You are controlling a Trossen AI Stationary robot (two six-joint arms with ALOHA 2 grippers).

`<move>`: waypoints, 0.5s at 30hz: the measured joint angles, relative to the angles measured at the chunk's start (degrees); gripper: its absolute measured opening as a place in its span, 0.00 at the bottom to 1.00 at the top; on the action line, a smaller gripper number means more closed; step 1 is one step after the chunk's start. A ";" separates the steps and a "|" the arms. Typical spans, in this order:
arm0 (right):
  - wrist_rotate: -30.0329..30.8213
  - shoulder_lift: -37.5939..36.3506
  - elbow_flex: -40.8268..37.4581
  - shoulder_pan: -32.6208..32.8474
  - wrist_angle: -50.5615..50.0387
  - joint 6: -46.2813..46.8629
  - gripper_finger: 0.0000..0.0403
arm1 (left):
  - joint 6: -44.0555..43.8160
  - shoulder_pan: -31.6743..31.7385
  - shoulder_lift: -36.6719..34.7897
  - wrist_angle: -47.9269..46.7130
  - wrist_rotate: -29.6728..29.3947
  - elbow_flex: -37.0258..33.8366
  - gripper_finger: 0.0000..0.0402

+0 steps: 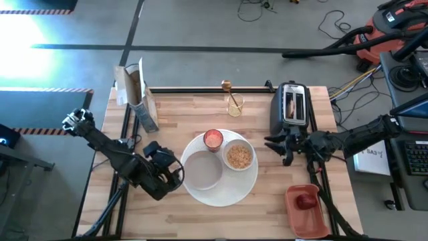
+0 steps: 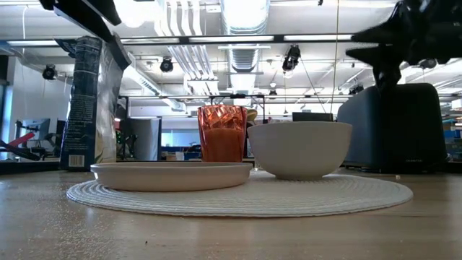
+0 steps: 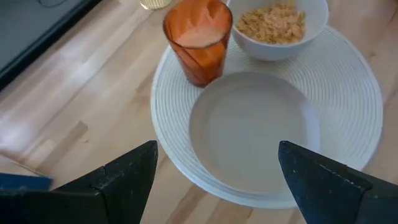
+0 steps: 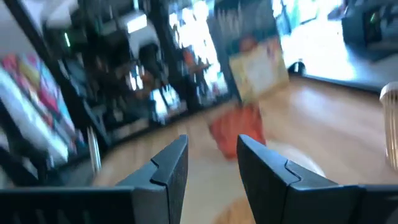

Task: Arrange a breakfast setting
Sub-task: Put the bagel from the toaster on the white plate

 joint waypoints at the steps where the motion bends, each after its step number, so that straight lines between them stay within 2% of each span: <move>1: 0.92 0.00 0.00 0.00 1.54 -0.16 0.32 | -0.39 -0.26 -0.55 -0.03 -0.54 -0.52 0.79; 4: 6.69 -0.04 0.00 0.00 3.52 -1.34 0.32 | -1.73 -1.44 -2.59 -0.08 -1.78 -2.46 0.79; 6: 12.44 -0.02 0.01 0.00 3.51 0.64 0.32 | -2.24 -2.58 -4.09 0.35 -2.71 -4.19 0.79; 8: 15.69 0.16 0.07 0.11 3.40 1.84 0.32 | -3.09 -3.98 -5.67 1.48 -3.96 -6.38 0.79; 11: 18.31 0.72 0.11 0.11 4.28 4.06 0.32 | -4.89 -6.68 -8.41 4.01 -6.74 -10.21 0.79; 15: 18.07 0.73 3.06 -0.02 0.94 4.52 0.32 | -6.46 -10.66 -11.64 8.41 -11.97 -15.82 0.79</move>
